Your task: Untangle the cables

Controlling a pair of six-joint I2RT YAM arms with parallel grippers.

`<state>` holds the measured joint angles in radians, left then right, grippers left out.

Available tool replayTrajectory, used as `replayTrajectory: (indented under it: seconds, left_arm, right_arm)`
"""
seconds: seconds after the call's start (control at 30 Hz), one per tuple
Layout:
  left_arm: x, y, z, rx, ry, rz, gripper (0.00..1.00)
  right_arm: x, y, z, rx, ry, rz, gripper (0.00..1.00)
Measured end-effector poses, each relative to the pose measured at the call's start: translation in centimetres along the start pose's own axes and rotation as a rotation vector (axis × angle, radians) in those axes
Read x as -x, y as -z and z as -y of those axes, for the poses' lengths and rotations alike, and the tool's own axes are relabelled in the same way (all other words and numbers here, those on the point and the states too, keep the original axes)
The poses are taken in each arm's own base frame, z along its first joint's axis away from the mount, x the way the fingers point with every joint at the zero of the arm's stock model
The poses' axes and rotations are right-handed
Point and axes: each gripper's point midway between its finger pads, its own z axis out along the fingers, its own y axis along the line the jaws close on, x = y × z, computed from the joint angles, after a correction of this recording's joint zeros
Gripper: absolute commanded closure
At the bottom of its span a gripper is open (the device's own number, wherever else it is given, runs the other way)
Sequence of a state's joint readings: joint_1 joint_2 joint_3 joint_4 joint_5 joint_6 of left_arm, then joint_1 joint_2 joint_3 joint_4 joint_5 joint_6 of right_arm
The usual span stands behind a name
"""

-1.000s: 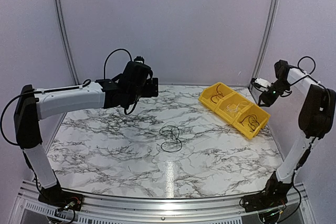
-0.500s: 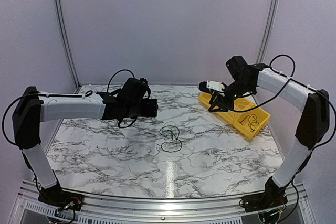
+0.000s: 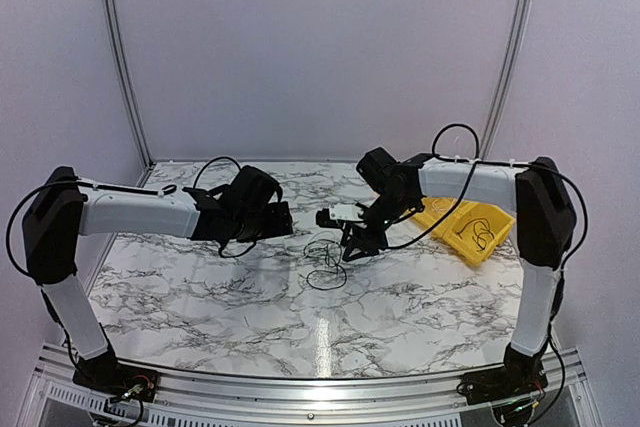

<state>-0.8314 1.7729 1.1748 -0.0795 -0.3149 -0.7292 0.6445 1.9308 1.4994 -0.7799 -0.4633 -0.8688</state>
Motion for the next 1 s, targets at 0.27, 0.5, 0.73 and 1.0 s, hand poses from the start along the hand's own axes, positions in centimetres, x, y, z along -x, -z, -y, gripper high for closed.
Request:
replayTrajectory:
  seconds: [0.27, 0.5, 0.73, 1.0]
  left_arm:
    - [-0.9, 1.0, -1.9, 0.033, 0.027, 0.002, 0.19]
    - [-2.7, 1.1, -3.8, 0.072, 0.030, -0.026, 0.19]
    - [-4.2, 1.5, -4.6, 0.065, 0.018, -0.070, 0.21]
    - [-6.0, 5.2, -5.5, -0.056, -0.044, -0.051, 0.20]
  right_arm:
    - [0.5, -4.3, -0.9, 0.086, 0.062, -0.027, 0.54]
    - [0.5, -5.8, -1.9, 0.124, 0.077, -0.035, 0.63]
    - [0.8, -6.5, -1.1, 0.094, 0.055, -0.021, 1.00]
    - [6.1, -3.3, 1.2, 0.039, 0.014, 0.089, 1.00]
